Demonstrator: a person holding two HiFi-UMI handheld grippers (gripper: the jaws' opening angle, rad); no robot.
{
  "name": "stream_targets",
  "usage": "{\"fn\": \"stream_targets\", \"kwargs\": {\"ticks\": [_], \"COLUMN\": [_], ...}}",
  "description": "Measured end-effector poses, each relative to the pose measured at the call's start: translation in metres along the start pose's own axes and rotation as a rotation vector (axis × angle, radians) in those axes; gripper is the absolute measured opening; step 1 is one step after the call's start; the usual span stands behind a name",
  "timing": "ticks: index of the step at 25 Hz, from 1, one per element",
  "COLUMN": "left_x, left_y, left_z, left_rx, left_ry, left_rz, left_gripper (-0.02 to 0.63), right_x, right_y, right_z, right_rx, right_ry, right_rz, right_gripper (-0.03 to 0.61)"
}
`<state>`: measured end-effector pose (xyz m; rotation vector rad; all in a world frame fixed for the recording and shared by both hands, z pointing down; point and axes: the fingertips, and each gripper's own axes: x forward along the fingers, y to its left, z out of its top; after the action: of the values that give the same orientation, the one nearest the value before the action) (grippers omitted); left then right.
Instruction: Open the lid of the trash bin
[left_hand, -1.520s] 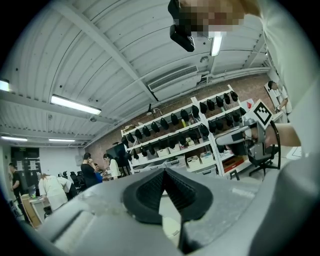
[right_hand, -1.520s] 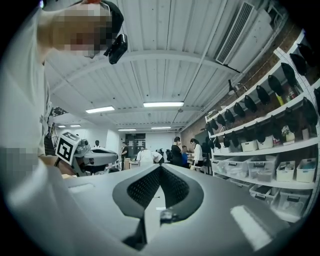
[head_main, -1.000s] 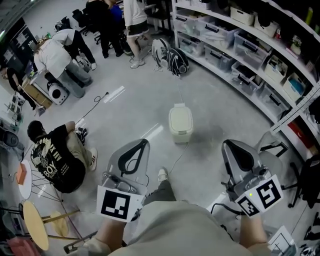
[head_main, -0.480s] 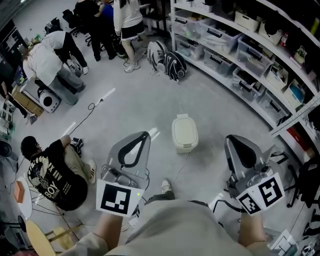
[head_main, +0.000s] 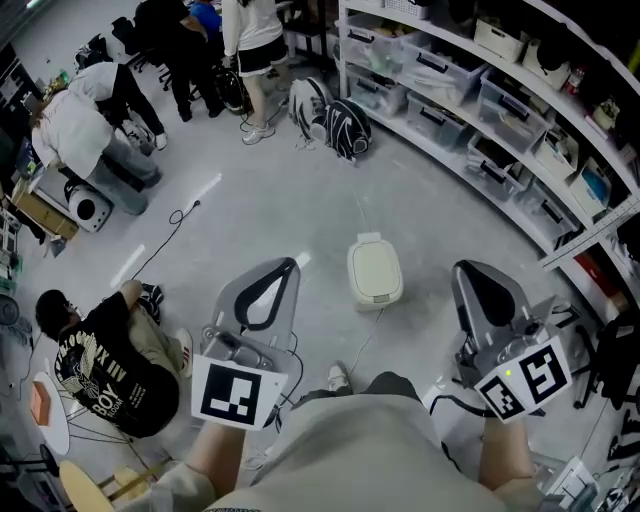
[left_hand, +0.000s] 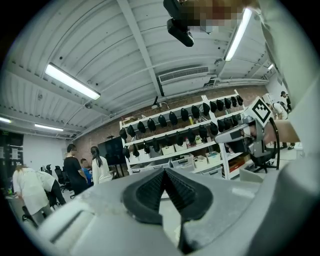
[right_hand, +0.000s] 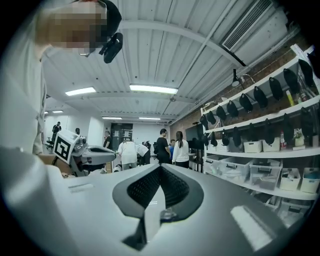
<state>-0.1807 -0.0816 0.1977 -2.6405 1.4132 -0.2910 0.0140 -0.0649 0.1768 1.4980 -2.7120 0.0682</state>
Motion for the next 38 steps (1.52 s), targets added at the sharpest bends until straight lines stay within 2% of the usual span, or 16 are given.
{"fn": "stream_targets", "kwargs": {"ticks": [9,14,17,21,25,34,38], "left_x": [0.033,0.066,0.087,0.112,0.142,0.189,0.204], "left_y": [0.013,0.004,-0.003,-0.015,-0.031,-0.054,-0.068], "left_z": [-0.024,-0.055,-0.081,-0.131,-0.185,-0.306,-0.364], "left_rx": [-0.030,-0.085,-0.097,-0.123,-0.090,-0.162,-0.198], "left_ry": [0.050,0.129,0.174,0.242,0.302,0.430,0.452], "left_rz": [-0.006,-0.044,-0.052,-0.065,-0.112,-0.130,-0.136], "left_gripper": [0.003,0.003,0.003,0.003,0.003,0.003,0.003], "right_x": [0.035,0.055,0.067,0.081,0.096,0.120,0.126], "right_y": [-0.034,-0.066,-0.083,-0.093,-0.105,-0.120,-0.122], "right_z": [-0.024,-0.069,-0.109,-0.169,-0.233,-0.385,-0.457], "right_rx": [0.052,0.107,0.127,0.186,0.227,0.305,0.335], "right_ry": [0.055,0.106,0.180,0.265,0.347,0.523,0.609], "right_rz": [-0.018,-0.029,-0.037,-0.005,0.009,0.017,0.022], "right_gripper": [0.003,0.003,0.003,0.003,0.003,0.003,0.003]}}
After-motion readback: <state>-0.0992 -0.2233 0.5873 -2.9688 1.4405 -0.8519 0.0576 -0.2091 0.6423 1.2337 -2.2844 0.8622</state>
